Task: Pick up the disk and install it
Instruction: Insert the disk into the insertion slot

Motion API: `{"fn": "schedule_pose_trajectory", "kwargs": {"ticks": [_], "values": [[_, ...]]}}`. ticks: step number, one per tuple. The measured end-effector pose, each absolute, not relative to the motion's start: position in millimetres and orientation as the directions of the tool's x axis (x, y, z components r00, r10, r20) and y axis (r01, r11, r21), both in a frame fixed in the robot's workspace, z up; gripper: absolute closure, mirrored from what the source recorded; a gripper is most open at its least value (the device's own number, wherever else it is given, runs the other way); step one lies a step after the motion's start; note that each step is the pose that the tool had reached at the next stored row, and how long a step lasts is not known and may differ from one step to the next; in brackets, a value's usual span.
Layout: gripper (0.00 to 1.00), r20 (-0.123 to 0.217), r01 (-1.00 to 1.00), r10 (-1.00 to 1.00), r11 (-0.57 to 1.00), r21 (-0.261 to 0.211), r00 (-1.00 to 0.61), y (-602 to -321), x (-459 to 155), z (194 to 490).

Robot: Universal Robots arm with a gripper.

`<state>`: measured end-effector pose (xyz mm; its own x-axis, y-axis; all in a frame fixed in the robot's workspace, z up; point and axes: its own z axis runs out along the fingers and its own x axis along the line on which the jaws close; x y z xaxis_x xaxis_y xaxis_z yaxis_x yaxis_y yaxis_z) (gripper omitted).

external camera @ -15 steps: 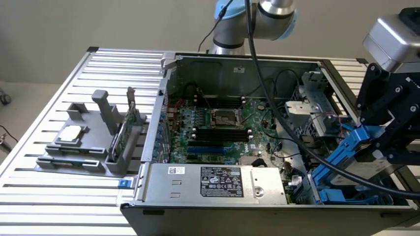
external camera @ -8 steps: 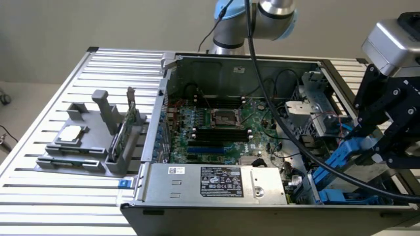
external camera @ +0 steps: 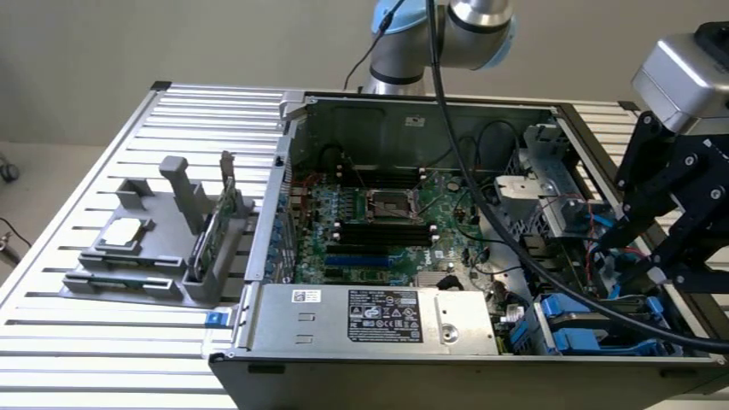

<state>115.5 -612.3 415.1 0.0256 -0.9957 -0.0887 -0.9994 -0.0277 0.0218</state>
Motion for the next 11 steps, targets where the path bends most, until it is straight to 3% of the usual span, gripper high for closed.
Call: {"fn": "schedule_pose_trajectory", "kwargs": {"ticks": [7, 11], "values": [[0.59, -0.09, -0.999, -0.995, -0.033, 0.022, 0.031, -612.2, 126.1, 410.0], [0.74, -0.09, -0.999, -0.995, -0.037, 0.022, 0.035, -612.2, 127.4, 402.9]]}}
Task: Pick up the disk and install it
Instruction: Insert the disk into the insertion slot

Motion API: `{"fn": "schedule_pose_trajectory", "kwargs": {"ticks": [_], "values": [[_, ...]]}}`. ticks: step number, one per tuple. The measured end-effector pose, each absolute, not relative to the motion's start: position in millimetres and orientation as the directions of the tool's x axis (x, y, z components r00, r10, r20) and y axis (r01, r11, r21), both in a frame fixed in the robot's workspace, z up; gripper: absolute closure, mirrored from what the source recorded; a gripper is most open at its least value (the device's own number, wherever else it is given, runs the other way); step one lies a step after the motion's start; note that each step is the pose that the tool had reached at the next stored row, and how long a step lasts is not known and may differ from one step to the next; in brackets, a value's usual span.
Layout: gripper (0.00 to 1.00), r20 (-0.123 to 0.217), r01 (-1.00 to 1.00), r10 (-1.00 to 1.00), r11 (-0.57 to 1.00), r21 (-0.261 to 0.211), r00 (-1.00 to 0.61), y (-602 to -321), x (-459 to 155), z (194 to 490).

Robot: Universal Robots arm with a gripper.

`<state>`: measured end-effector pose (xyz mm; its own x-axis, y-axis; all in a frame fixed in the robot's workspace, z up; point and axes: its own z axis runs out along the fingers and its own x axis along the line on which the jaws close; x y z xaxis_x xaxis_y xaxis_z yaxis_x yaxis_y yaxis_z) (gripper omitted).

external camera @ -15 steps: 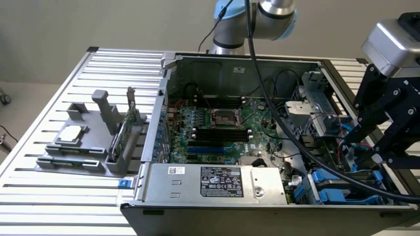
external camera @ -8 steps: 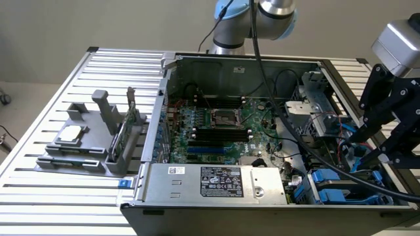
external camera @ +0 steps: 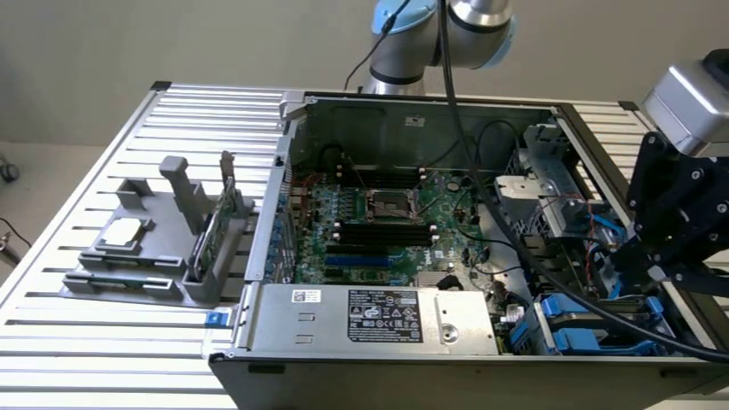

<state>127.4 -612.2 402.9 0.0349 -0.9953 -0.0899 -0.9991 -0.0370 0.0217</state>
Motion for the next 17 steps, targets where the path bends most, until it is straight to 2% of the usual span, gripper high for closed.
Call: {"fn": "schedule_pose_trajectory", "kwargs": {"ticks": [2, 4, 17], "values": [[0.86, -0.09, -0.999, -0.995, -0.04, 0.022, 0.038, -612.2, 128.9, 399.1], [0.89, -0.09, -0.999, -0.995, -0.044, 0.022, 0.042, -612.2, 130.4, 395.6], [0.89, -0.09, -0.996, -0.993, -0.084, 0.021, 0.082, -611.8, 138.2, 371.9]]}}
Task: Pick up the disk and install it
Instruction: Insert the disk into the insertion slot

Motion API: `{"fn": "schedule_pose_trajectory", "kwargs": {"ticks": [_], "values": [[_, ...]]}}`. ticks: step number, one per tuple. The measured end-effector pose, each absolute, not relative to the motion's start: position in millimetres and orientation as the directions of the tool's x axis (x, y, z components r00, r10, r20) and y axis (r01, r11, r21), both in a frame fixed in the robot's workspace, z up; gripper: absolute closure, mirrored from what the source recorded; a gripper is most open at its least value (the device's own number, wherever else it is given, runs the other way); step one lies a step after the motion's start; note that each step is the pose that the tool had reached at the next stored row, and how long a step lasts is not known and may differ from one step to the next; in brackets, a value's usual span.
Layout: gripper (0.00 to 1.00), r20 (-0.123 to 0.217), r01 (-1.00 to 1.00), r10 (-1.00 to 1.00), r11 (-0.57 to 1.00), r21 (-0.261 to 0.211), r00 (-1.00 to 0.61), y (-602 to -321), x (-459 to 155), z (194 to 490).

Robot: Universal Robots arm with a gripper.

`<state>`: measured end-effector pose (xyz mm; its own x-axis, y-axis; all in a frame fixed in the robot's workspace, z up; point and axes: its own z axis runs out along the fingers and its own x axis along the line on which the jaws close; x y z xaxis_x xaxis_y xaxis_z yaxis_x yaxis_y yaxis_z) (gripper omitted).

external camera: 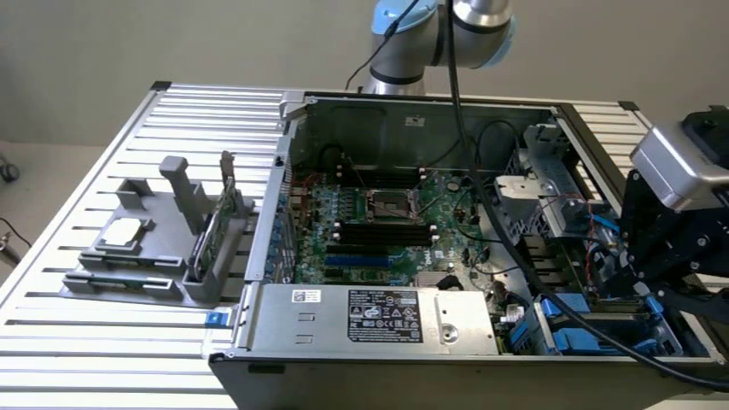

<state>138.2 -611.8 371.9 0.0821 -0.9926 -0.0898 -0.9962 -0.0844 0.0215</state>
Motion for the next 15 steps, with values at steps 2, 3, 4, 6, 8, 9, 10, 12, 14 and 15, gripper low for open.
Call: {"fn": "schedule_pose_trajectory", "kwargs": {"ticks": [2, 3, 4, 6, 8, 9, 10, 12, 14, 15], "values": [[0.89, -0.09, -0.996, -0.992, -0.09, 0.021, 0.087, -611.7, 138.9, 368.3], [0.89, -0.09, -0.995, -0.992, -0.092, 0.021, 0.09, -611.6, 139.3, 366.4], [0.89, -0.09, -0.995, -0.992, -0.095, 0.022, 0.093, -611.5, 139.7, 364.6], [0.89, -0.09, -0.995, -0.991, -0.099, 0.021, 0.097, -611.2, 140.5, 361.0], [0.89, -0.09, -0.994, -0.991, -0.104, 0.021, 0.102, -610.8, 141.4, 357.3], [0.89, -0.09, -0.994, -0.991, -0.106, 0.021, 0.104, -610.5, 141.9, 355.5], [0.89, -0.09, -0.994, -0.99, -0.108, 0.021, 0.106, -610.1, 142.3, 353.7], [0.89, -0.09, -0.994, -0.99, -0.11, 0.022, 0.108, -609.1, 143.2, 350.2], [0.89, -0.09, -0.993, -0.99, -0.113, 0.021, 0.11, -608.1, 144.1, 346.4], [0.89, -0.09, -0.993, -0.99, -0.114, 0.022, 0.111, -607.6, 144.6, 344.6]]}}
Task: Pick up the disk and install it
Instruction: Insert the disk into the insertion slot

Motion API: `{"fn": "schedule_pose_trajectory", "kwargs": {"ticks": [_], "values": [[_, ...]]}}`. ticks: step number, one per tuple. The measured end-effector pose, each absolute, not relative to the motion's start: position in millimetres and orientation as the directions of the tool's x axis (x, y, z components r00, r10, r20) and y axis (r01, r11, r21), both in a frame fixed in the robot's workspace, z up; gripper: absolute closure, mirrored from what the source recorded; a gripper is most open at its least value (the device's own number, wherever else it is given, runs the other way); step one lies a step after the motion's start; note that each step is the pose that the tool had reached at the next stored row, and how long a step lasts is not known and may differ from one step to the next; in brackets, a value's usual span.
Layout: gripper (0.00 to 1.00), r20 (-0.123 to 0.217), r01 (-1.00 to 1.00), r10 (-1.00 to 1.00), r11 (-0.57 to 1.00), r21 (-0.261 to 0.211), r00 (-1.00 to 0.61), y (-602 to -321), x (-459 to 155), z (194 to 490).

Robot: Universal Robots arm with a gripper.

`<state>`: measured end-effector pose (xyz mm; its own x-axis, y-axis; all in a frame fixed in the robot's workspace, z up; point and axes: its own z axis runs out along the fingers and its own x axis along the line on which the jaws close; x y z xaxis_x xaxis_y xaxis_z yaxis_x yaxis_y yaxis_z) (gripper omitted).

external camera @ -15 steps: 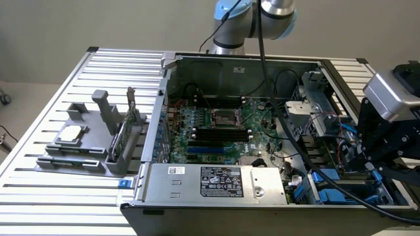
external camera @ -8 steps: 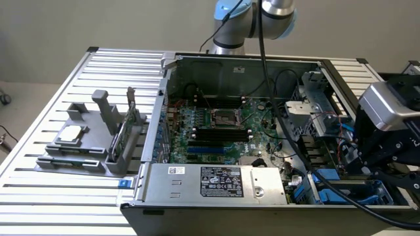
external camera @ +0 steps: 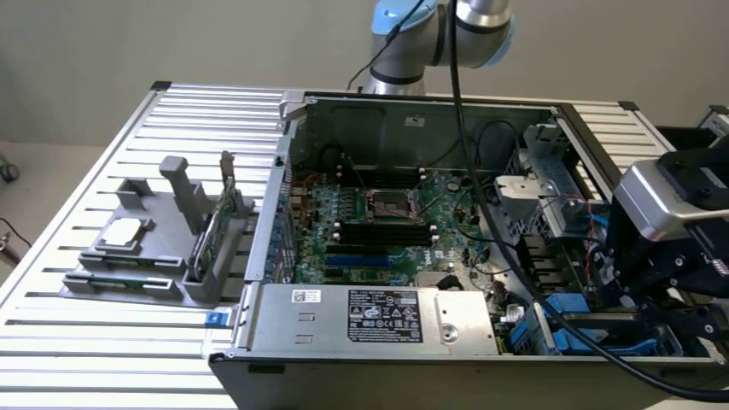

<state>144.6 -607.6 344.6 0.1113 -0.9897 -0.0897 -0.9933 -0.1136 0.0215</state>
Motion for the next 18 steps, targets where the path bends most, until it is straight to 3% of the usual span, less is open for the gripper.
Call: {"fn": "schedule_pose_trajectory", "kwargs": {"ticks": [18], "values": [[0.89, -0.089, -0.993, -0.989, -0.118, 0.022, 0.115, -606.1, 146.0, 326.6]]}}
